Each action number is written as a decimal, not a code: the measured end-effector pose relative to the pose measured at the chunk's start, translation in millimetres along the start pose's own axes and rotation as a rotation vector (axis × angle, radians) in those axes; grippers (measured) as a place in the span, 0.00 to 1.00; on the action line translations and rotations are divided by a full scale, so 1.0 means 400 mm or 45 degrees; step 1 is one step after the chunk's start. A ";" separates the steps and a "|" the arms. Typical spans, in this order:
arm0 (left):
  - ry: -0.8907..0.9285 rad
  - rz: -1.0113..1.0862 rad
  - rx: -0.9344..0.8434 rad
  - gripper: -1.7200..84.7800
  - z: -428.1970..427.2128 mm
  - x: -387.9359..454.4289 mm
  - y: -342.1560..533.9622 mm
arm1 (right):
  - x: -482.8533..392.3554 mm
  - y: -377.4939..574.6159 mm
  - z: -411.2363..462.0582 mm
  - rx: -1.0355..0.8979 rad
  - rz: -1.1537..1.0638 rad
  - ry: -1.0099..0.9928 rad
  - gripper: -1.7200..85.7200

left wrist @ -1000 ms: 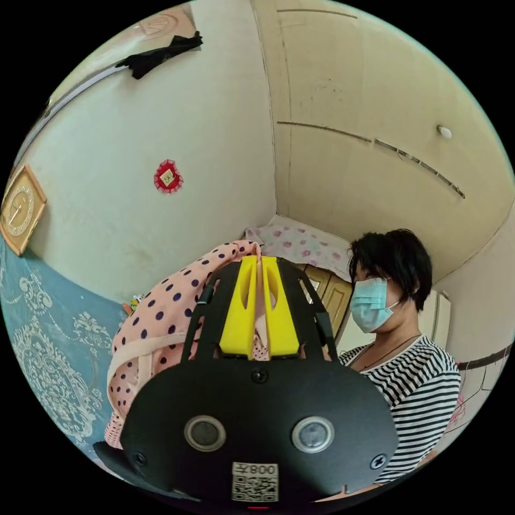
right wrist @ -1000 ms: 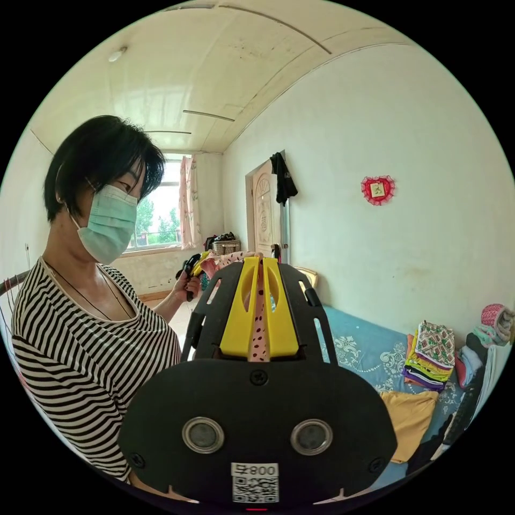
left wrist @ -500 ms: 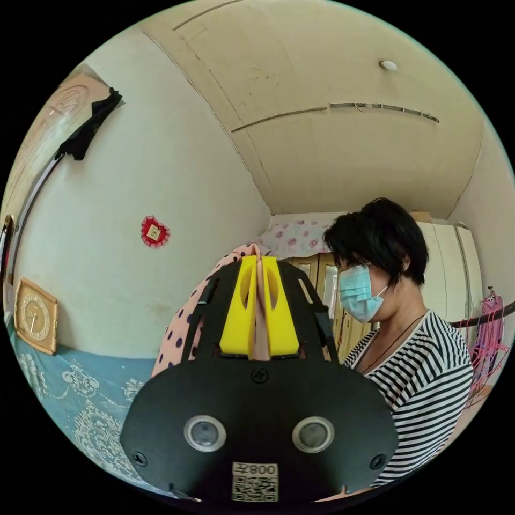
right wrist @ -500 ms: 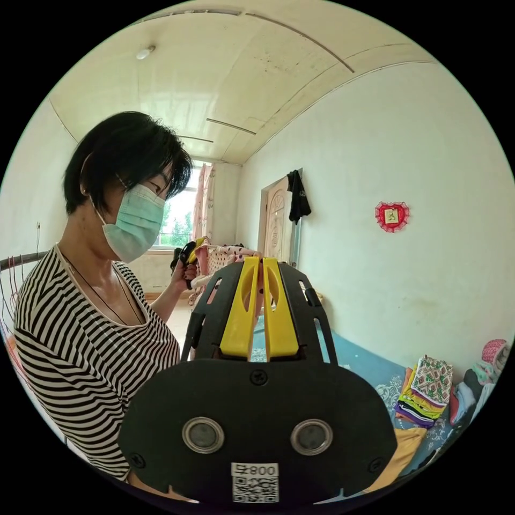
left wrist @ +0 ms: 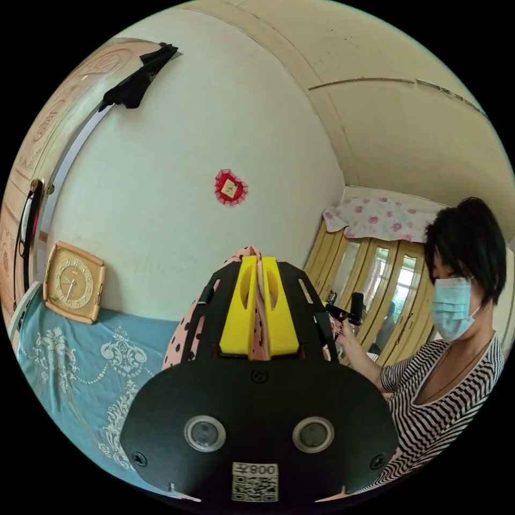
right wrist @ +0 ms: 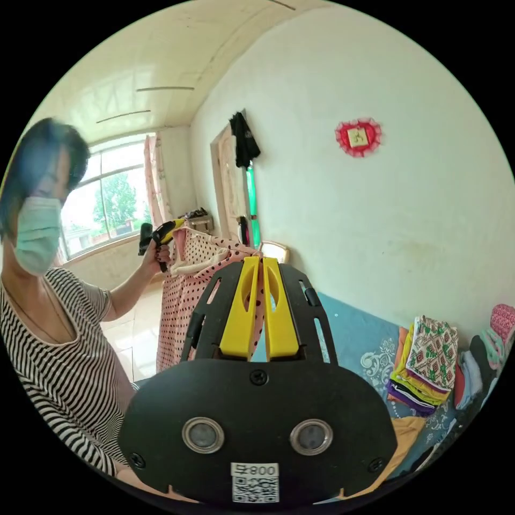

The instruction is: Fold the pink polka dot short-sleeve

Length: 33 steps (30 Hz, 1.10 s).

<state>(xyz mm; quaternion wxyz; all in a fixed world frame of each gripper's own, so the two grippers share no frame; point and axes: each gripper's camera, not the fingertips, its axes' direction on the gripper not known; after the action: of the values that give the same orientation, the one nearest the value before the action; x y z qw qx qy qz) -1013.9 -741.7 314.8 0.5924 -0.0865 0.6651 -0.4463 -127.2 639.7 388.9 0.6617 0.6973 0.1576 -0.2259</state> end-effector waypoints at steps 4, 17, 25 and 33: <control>-0.226 -0.213 -0.218 0.05 0.272 -0.306 0.084 | 0.265 -0.016 0.409 -0.292 0.173 0.091 0.03; -0.311 -0.841 -0.654 0.11 0.376 -0.820 0.840 | 0.602 0.528 1.021 -0.740 0.816 -0.005 0.02; -0.411 -1.061 -0.731 0.11 0.034 -0.675 1.179 | 0.333 0.842 1.005 -0.759 1.074 -0.168 0.02; -0.429 -1.099 -0.865 0.11 -0.087 -0.492 1.399 | 0.110 0.944 1.043 -0.967 1.057 0.015 0.02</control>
<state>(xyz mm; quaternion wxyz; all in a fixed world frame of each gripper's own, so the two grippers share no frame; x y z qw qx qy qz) -756.6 -269.5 61.6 0.3932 -0.6057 0.5721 -0.3889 61.3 193.2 678.2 0.8987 0.4151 -0.0560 0.1299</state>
